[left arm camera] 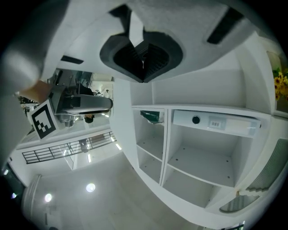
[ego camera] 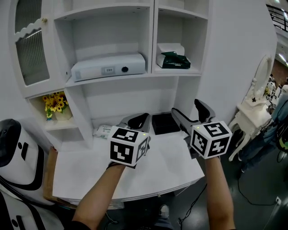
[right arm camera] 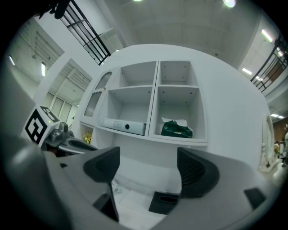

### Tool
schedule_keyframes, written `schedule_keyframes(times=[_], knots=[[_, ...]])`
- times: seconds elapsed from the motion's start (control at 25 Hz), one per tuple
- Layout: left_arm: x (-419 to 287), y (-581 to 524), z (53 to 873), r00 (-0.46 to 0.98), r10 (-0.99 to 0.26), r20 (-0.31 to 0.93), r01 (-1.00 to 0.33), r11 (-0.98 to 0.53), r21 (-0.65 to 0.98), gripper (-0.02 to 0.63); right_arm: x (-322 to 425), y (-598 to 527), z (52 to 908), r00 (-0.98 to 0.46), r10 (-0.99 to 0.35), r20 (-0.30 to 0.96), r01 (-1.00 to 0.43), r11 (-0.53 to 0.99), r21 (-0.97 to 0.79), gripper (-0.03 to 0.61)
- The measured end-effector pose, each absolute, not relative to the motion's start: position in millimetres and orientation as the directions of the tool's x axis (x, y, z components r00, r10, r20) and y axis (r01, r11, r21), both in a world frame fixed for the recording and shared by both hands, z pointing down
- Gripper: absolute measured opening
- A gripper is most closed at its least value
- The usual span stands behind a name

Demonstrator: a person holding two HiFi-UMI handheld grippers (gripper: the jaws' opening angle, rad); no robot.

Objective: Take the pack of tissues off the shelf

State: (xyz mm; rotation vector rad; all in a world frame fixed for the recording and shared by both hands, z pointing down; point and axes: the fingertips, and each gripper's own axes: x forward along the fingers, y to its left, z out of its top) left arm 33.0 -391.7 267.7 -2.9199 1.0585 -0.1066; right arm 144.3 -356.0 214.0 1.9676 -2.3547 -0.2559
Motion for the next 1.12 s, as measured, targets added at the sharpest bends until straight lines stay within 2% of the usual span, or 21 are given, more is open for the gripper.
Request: schedule_keyframes(times=[0.64, 1.12], knots=[[138, -499, 234, 0.675, -0.737, 0.04, -0.731, -0.675, -0.1, 0.005, 223, -487, 160, -0.385, -0.92, -0.07, -0.891, 0.35, 0.288, 0.36], [158, -532, 226, 0.604, -0.796, 0.044, -0.787, -0.604, -0.128, 0.005, 239, -558, 129, -0.464, -0.886, -0.026, -0.815, 0.415, 0.403, 0.347]])
